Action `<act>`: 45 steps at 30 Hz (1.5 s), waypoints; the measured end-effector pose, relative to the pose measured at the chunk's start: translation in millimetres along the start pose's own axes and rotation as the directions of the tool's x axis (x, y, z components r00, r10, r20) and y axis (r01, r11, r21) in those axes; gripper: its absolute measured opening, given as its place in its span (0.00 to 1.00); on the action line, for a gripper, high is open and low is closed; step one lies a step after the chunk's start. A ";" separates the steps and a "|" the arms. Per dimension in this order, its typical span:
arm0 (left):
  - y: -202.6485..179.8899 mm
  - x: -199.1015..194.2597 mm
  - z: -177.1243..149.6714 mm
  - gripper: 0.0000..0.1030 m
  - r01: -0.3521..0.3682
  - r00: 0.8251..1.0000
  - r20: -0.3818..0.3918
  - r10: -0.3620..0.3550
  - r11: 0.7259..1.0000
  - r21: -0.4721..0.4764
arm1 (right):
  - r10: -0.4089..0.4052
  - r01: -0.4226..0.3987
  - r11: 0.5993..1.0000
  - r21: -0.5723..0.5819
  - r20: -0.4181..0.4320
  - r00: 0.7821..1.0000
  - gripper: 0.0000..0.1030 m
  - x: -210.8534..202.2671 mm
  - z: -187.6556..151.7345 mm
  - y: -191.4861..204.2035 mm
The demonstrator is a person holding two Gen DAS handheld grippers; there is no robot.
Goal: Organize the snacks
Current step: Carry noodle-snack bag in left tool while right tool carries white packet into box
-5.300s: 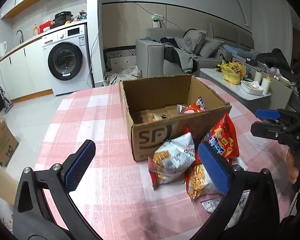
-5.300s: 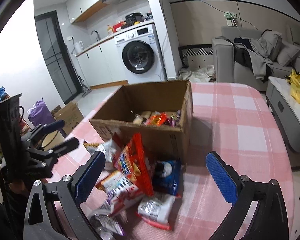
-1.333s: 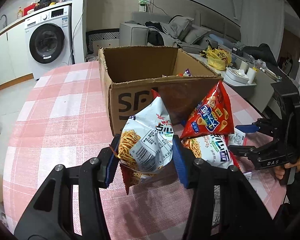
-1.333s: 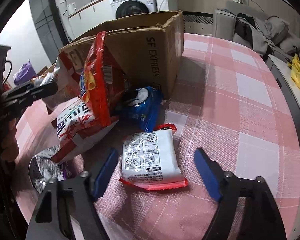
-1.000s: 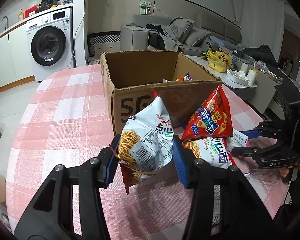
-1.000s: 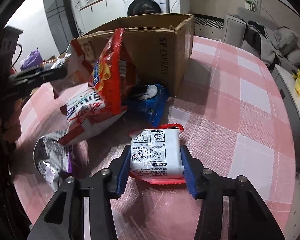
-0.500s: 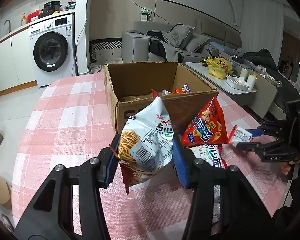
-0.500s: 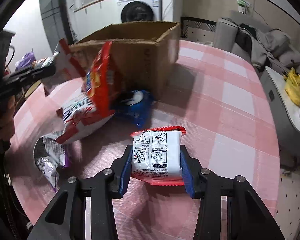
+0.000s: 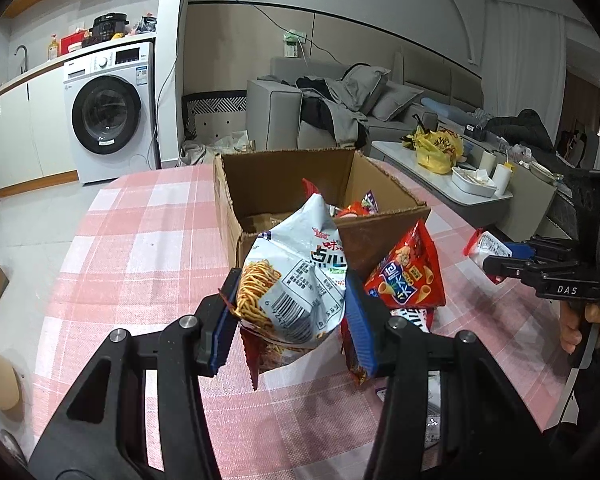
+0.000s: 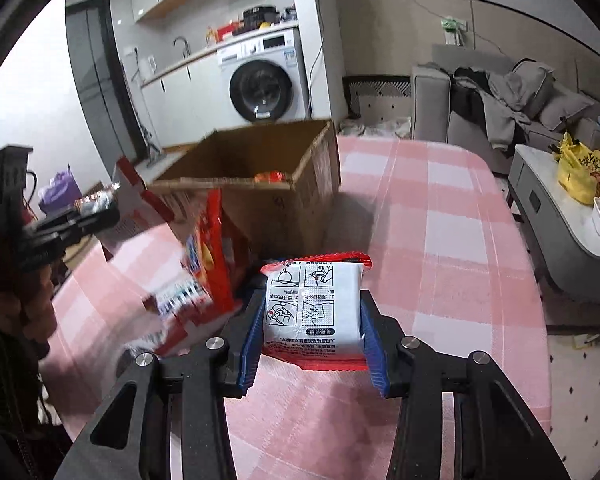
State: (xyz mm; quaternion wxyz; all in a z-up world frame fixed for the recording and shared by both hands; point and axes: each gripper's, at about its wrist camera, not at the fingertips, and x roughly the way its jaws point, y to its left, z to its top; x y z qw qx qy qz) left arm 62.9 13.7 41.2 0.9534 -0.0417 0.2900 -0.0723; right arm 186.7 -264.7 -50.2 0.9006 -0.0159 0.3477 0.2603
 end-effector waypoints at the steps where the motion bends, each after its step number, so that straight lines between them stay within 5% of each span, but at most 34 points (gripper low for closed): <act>1: -0.7 -1.7 1.2 0.45 -0.001 1.000 0.004 0.001 1.000 0.001 | 0.007 -0.007 1.000 0.003 0.014 1.000 0.43 -1.9 2.4 2.1; 28: 2.3 -16.3 67.2 0.45 0.009 0.996 0.093 -0.006 0.999 -0.033 | 0.056 -0.059 0.998 0.027 0.116 0.992 0.43 -7.6 58.4 29.4; 45: 5.6 40.3 102.7 0.45 -0.039 0.996 0.080 0.042 0.999 -0.031 | 0.103 -0.109 0.993 0.042 0.114 0.988 0.43 28.4 91.0 33.6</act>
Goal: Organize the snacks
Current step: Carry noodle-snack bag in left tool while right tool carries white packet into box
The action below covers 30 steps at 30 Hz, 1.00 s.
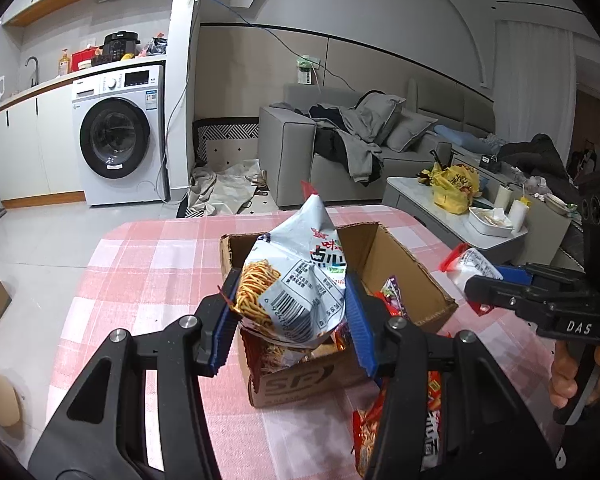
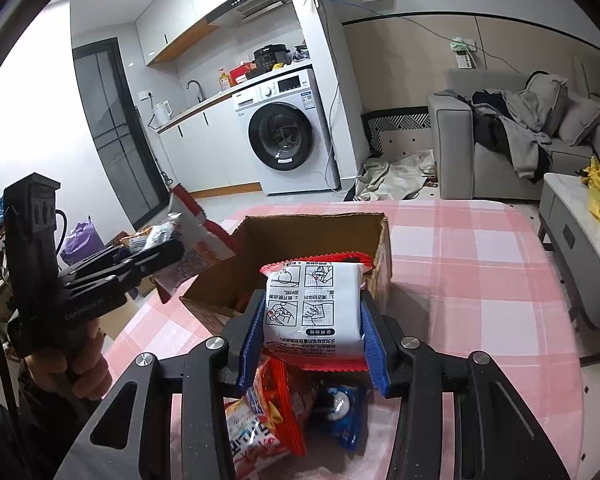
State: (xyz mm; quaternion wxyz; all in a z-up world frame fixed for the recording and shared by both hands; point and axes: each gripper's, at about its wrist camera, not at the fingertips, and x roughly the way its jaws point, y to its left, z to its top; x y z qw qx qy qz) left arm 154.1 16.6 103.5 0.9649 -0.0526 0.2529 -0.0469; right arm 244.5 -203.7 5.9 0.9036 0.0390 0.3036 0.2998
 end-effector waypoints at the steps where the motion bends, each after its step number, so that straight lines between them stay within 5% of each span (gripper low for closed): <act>1: -1.2 5.2 1.4 0.45 0.001 1.000 -0.004 -0.001 1.000 0.000 | 0.008 -0.008 1.000 0.003 -0.003 1.000 0.43 3.8 0.9 -0.1; 8: -6.2 37.1 3.0 0.45 -0.027 1.000 -0.012 0.027 0.999 0.019 | 0.031 -0.031 1.000 0.008 -0.021 0.999 0.43 24.1 7.8 0.6; 10: -6.8 43.7 1.4 0.37 -0.021 1.000 -0.021 0.021 1.000 0.016 | 0.031 -0.031 0.999 0.009 -0.022 0.999 0.43 27.1 8.1 0.1; 30: -3.3 74.7 -15.7 0.36 0.000 0.998 -0.060 0.001 1.000 0.007 | 0.014 -0.014 1.000 0.007 -0.062 0.998 0.44 65.3 17.9 1.0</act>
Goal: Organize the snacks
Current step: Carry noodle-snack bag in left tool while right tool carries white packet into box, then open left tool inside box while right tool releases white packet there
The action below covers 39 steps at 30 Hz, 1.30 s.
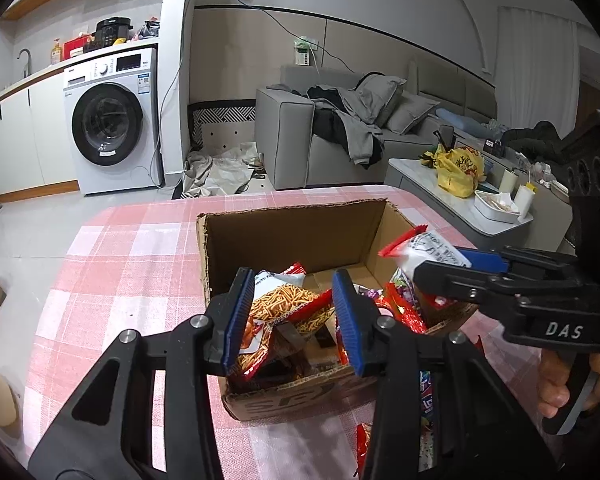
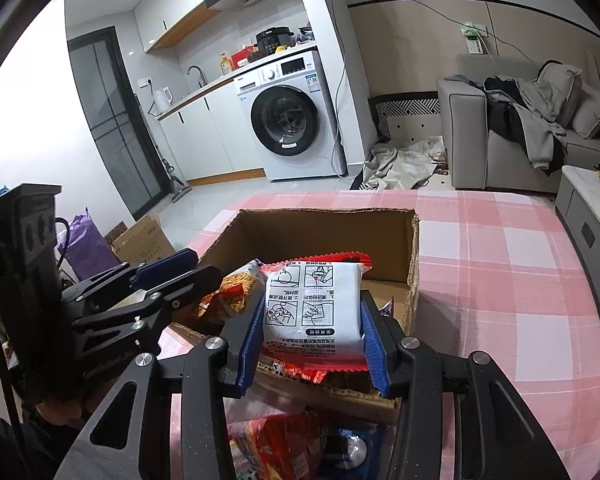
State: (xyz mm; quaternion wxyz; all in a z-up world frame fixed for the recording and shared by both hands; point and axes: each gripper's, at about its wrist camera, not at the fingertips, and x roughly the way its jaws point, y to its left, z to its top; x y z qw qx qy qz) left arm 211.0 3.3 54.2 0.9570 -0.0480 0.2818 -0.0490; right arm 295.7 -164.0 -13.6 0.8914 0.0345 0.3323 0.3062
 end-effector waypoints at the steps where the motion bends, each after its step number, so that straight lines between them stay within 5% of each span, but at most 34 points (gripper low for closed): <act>1: -0.3 0.4 0.1 0.36 0.003 1.000 -0.003 -0.003 1.000 -0.001 | -0.004 0.004 1.000 0.001 -0.002 1.000 0.44 2.6 1.0 -0.1; 5: 1.4 0.4 -0.2 0.38 0.009 1.000 -0.012 -0.009 1.000 -0.005 | -0.005 0.005 1.000 0.014 -0.006 1.000 0.46 7.5 4.2 -1.7; 9: 1.0 -1.4 -1.6 0.75 -0.028 0.999 -0.024 0.028 1.000 -0.002 | -0.031 0.030 1.000 0.004 0.035 0.999 0.66 -3.0 3.8 -0.6; 13: 0.6 -11.4 -7.6 0.83 -0.033 0.999 -0.024 0.033 0.999 0.006 | -0.056 0.056 0.998 0.005 0.074 0.996 0.86 -21.9 0.3 -2.5; 16: 1.5 -22.3 -13.7 0.99 -0.048 0.999 -0.020 0.048 0.999 0.005 | -0.068 0.065 0.997 0.035 0.099 0.993 0.99 -38.0 -5.4 -8.4; 39: -3.9 -87.3 -78.5 1.00 -0.035 0.997 -0.072 0.036 0.999 0.022 | -0.096 0.096 0.995 0.013 -0.002 0.995 1.00 -70.1 -70.5 -10.2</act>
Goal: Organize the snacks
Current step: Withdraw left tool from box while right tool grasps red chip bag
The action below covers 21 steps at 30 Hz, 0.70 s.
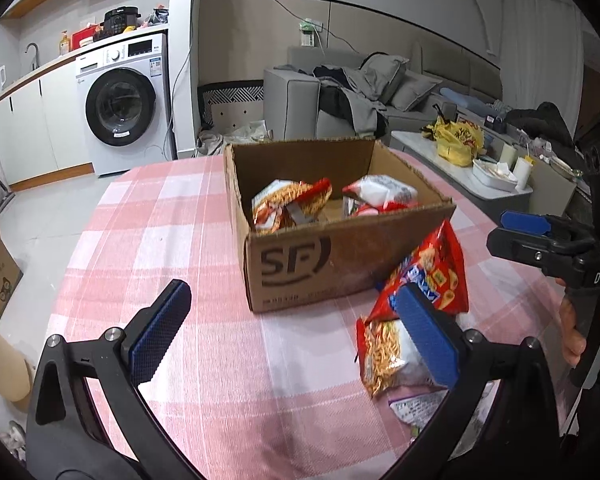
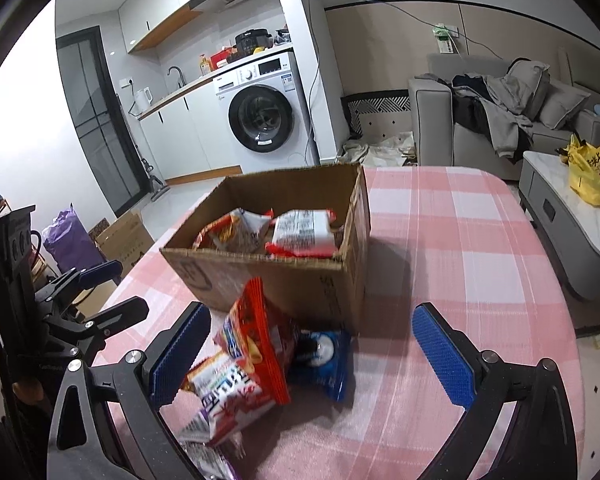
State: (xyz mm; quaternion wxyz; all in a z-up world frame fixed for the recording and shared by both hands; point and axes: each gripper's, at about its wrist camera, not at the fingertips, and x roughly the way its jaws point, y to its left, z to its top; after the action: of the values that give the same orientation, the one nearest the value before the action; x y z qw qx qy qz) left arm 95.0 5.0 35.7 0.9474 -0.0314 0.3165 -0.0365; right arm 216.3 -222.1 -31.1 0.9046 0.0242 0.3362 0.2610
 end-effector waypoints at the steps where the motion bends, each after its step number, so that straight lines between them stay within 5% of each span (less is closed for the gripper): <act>1: -0.9 1.2 -1.8 1.00 -0.002 1.000 -0.005 0.002 1.000 0.001 | -0.002 0.002 1.000 0.000 -0.003 1.000 1.00 0.7 -3.5 -0.7; 21: -20.4 35.1 -15.7 1.00 0.057 0.992 -0.114 -0.054 0.998 0.024 | 0.007 -0.007 1.000 0.001 -0.106 0.994 1.00 26.0 -18.7 -2.4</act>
State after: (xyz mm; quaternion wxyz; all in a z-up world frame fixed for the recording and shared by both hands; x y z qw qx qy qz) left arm 112.5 -19.0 3.8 0.9269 -0.0252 0.3681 -0.0690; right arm 222.4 -213.8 -61.5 0.8846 0.0115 0.3837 0.2649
